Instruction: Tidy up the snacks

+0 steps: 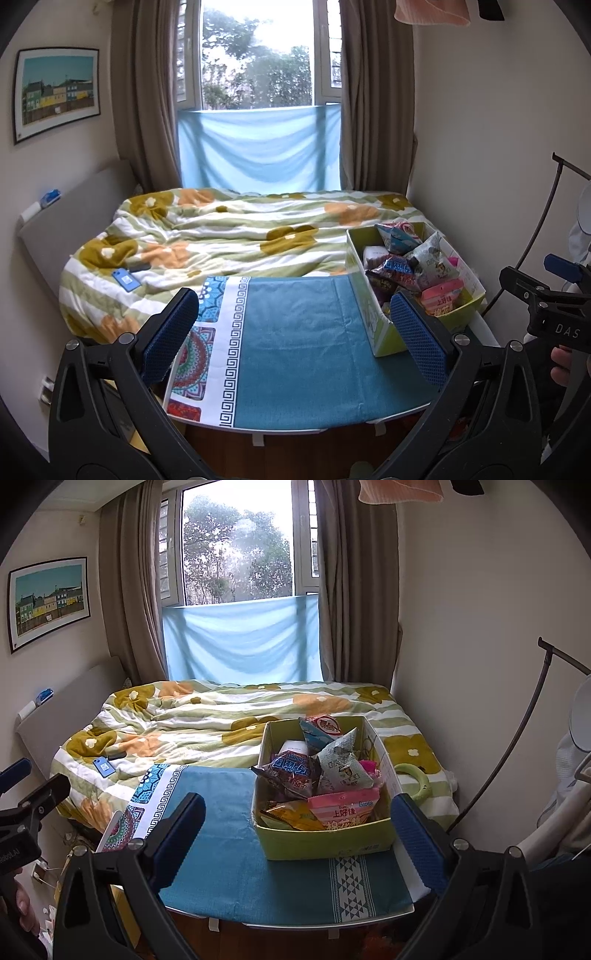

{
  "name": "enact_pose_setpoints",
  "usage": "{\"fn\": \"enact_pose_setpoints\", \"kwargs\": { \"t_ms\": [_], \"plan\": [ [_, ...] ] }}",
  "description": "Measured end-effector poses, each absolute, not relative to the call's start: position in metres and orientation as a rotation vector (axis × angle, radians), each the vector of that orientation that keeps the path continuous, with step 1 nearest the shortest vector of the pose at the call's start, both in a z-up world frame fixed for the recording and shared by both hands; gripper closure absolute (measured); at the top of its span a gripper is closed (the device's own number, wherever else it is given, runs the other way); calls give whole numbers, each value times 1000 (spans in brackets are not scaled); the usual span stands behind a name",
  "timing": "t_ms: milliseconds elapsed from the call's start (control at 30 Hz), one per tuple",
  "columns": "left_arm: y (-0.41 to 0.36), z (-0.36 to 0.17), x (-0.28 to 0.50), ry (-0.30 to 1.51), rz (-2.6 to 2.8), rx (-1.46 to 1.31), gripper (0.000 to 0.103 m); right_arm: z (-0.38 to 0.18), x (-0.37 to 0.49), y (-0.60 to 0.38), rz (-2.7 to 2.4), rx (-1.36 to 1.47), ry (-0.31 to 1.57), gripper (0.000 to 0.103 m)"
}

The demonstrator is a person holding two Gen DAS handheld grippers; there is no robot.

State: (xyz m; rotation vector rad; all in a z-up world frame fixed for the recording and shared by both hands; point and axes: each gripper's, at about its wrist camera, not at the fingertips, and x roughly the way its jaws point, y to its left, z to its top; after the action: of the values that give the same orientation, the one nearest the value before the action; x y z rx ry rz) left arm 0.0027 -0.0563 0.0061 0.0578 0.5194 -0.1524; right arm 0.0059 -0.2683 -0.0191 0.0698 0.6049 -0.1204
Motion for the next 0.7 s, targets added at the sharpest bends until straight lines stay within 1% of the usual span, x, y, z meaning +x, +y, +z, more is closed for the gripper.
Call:
{"fn": "enact_pose_setpoints", "kwargs": {
  "t_ms": [700],
  "plan": [
    [-57, 5, 5, 527, -147, 63, 0, -23, 9, -268, -116, 70, 616, 3]
  ]
}}
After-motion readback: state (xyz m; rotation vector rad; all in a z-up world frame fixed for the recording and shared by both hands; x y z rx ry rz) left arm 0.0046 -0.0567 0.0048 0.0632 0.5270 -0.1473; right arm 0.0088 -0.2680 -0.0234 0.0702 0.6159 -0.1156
